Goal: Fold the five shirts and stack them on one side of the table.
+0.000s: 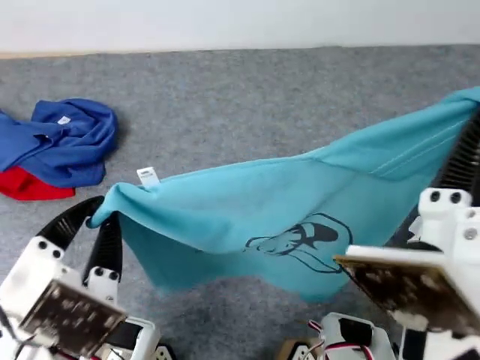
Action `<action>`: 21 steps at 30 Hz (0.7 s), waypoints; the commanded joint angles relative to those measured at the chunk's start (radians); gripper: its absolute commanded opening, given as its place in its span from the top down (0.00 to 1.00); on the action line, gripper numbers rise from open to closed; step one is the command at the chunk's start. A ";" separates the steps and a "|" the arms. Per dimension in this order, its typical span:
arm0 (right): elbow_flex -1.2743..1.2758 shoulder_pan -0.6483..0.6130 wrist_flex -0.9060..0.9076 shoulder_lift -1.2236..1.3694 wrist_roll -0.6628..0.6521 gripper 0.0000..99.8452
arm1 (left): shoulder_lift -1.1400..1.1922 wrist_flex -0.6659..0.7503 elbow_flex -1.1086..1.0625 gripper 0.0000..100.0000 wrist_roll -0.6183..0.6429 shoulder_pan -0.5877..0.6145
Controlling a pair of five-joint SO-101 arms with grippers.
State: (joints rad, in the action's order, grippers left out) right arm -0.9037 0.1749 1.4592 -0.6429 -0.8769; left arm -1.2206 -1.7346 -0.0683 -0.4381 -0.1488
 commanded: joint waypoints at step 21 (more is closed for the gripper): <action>0.419 -0.260 0.236 0.001 -0.005 0.99 | -0.233 0.094 -0.676 0.86 -0.002 0.003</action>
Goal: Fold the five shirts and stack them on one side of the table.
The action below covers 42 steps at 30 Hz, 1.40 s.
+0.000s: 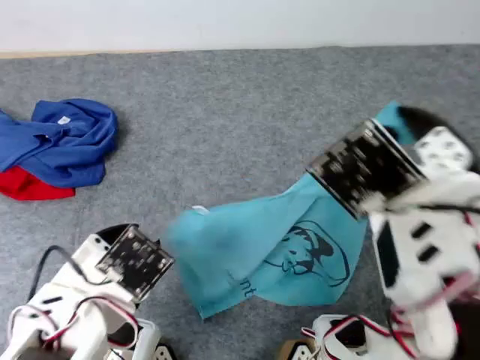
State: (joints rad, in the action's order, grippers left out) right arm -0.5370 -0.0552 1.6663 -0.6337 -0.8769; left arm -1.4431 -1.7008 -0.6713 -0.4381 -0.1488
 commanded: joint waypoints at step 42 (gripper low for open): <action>0.397 0.148 0.124 -0.018 -0.005 0.99 | 1.051 0.736 0.050 0.86 0.203 -0.313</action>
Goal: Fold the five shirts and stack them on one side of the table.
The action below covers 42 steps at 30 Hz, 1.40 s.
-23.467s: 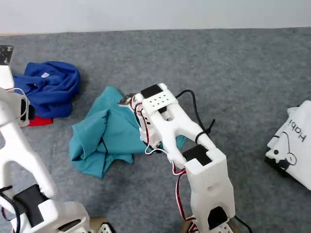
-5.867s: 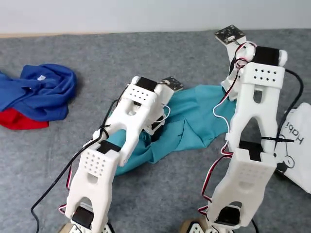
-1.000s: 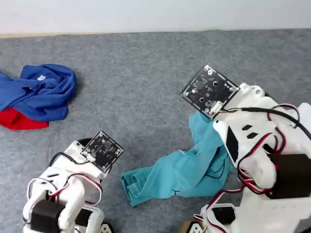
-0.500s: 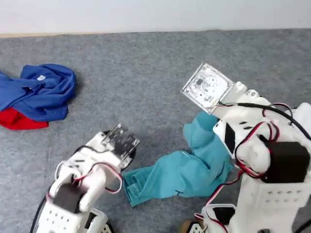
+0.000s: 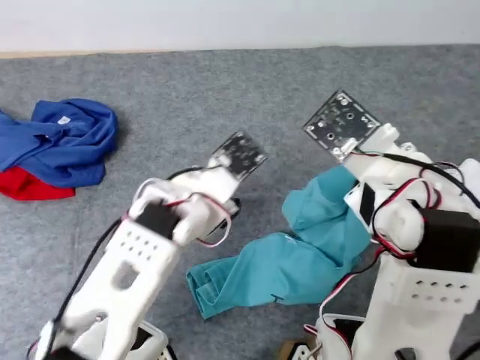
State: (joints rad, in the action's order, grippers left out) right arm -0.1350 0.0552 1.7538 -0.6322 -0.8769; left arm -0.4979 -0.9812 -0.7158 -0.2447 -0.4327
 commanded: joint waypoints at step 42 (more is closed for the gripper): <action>0.049 0.134 0.033 -0.021 -0.006 0.99 | 0.911 -0.451 0.796 0.81 -0.098 -0.269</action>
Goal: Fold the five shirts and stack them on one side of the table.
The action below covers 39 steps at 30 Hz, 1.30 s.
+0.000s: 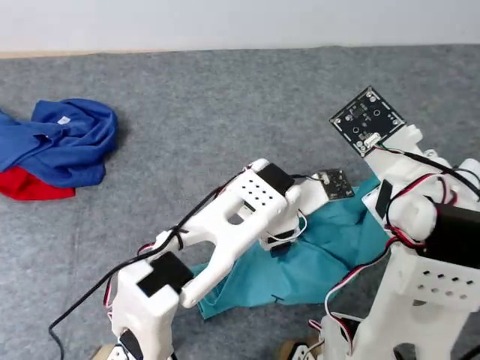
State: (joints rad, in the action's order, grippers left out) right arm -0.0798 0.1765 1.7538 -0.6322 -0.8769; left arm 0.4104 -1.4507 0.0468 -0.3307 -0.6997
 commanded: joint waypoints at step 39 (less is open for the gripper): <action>-0.006 0.013 -0.027 -0.019 -0.006 0.99 | -0.209 -0.058 0.108 1.00 -0.023 0.239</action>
State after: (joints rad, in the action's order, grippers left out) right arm -0.0798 0.1765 1.7476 -0.6322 -0.8769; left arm 0.2954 -1.4615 0.1189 -0.3491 -0.5109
